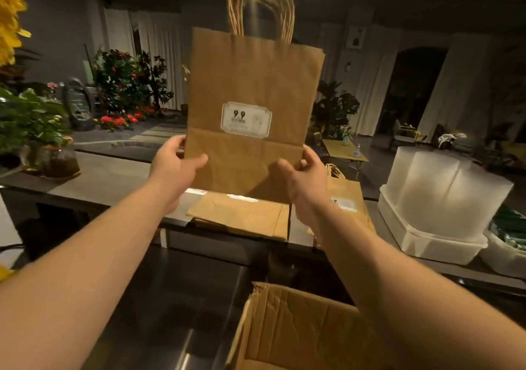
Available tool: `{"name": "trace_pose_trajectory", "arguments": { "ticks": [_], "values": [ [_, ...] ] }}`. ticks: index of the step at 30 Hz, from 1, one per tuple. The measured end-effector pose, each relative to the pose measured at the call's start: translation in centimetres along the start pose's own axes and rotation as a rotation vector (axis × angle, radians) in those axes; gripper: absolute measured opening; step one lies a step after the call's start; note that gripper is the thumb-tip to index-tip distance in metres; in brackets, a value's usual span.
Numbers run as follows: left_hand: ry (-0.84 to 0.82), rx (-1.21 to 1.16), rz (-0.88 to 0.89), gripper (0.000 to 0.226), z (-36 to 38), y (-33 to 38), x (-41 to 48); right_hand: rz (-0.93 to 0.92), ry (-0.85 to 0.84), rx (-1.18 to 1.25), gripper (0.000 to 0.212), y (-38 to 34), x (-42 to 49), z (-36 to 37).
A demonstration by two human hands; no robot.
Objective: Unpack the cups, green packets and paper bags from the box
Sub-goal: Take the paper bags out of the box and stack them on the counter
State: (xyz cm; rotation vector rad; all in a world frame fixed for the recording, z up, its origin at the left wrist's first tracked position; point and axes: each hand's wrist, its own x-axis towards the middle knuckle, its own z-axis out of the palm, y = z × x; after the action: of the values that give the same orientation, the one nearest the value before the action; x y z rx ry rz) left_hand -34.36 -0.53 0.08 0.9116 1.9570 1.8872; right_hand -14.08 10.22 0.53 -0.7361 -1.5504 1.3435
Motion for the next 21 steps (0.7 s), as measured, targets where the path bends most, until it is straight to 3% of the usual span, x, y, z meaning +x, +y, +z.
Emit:
{"name": "trace_pose_trajectory", "arguments": {
  "ticks": [4, 8, 17, 21],
  "values": [
    [0.021, 0.019, -0.109, 0.03, 2.4, -1.6, 5.3, 0.228, 0.107, -0.125, 0.034, 2.1, 4.7, 2.2],
    [-0.005, 0.267, -0.426, 0.043, 4.3, -6.8, 5.2, 0.537, 0.12, -0.346, 0.023, 7.7, 5.5, 2.8],
    [0.04, 0.112, -0.5, 0.051, 5.4, -8.6, 5.4, 0.514, 0.212, -0.75, 0.022, 9.9, 5.9, 3.2],
    [-0.036, -0.078, -0.5, 0.046, 3.9, -9.4, 4.4, 0.524, 0.137, -0.664, 0.019, 9.7, 5.7, 3.0]
  ]
}}
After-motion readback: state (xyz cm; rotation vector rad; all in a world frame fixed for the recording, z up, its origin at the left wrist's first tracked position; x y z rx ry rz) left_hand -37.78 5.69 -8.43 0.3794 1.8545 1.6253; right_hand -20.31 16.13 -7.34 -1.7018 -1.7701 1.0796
